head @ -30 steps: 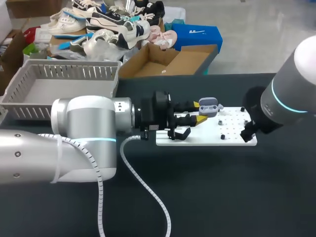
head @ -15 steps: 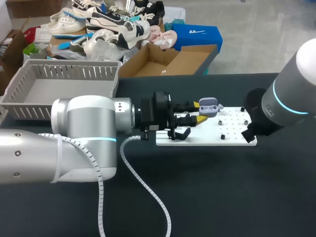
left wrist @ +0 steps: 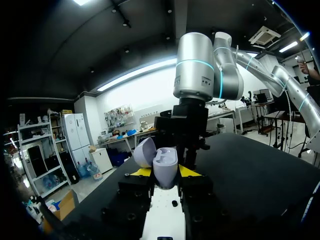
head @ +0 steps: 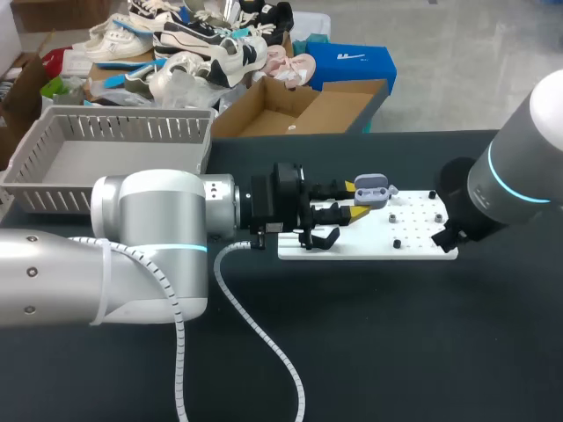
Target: Pick up each earbud case from the left stands, insert the matching earbuds, close the lid, and place the case in the box.
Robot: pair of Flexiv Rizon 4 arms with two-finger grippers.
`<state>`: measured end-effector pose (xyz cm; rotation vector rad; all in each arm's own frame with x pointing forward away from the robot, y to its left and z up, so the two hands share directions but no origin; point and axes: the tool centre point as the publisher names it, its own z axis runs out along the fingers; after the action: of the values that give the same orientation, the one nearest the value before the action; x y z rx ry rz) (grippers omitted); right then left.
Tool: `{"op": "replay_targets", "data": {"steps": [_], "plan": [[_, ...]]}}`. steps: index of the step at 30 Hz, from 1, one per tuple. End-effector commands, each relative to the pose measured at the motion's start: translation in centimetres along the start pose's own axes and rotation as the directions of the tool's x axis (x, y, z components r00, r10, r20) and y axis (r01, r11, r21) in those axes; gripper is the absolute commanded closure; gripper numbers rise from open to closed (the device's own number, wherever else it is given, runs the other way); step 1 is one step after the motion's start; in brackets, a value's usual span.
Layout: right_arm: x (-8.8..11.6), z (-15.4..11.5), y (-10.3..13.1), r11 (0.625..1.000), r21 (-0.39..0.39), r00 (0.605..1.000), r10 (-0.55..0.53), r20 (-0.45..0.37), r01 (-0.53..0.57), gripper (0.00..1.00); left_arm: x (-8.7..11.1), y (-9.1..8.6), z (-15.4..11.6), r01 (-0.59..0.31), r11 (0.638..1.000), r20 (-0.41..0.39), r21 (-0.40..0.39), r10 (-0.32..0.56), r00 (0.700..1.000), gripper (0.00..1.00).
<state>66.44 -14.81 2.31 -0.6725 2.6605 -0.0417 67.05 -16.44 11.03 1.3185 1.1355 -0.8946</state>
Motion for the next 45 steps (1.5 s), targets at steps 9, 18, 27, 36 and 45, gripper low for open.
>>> {"op": "replay_targets", "data": {"steps": [9,18,27,36,45], "plan": [[-0.1,0.8,-0.3,1.000,-0.012,1.000,0.011,0.003,-0.011,0.73,0.1,-0.1,0.0,-0.002,1.000,0.003,-0.006,0.002,1.000,1.00],[-0.2,0.9,-0.2,1.000,-0.019,1.000,0.019,0.006,-0.018,0.95,0.1,-0.1,0.0,-0.002,1.000,0.003,-0.006,0.002,1.000,1.00],[-0.5,0.2,-0.1,1.000,-0.006,1.000,0.023,0.008,-0.023,1.00,0.1,-0.1,0.0,-0.002,1.000,0.003,-0.006,0.002,1.000,1.00],[-0.8,-1.4,0.6,0.999,0.021,1.000,0.024,0.001,-0.024,1.00,0.1,-0.1,0.0,-0.002,1.000,0.003,-0.006,0.002,1.000,1.00],[-1.4,-3.2,2.4,0.999,-0.052,0.999,-0.006,0.047,0.009,1.00,0.1,-0.1,0.0,-0.002,1.000,0.003,-0.006,0.002,1.000,1.00]]}}
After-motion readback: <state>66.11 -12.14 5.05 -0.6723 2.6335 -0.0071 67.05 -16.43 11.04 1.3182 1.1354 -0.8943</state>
